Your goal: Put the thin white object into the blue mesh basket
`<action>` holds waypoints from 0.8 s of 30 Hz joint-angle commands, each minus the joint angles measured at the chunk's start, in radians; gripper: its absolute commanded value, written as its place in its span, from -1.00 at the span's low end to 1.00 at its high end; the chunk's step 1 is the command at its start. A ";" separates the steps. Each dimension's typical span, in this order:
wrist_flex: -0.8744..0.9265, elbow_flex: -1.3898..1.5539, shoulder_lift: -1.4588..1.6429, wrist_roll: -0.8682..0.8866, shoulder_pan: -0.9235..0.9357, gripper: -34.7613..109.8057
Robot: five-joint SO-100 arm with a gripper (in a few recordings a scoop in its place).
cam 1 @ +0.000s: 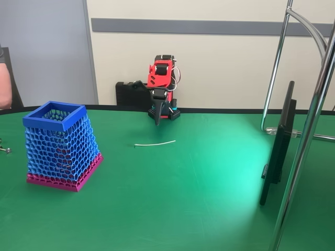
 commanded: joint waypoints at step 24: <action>0.164 -0.558 -0.793 -0.137 0.115 -0.37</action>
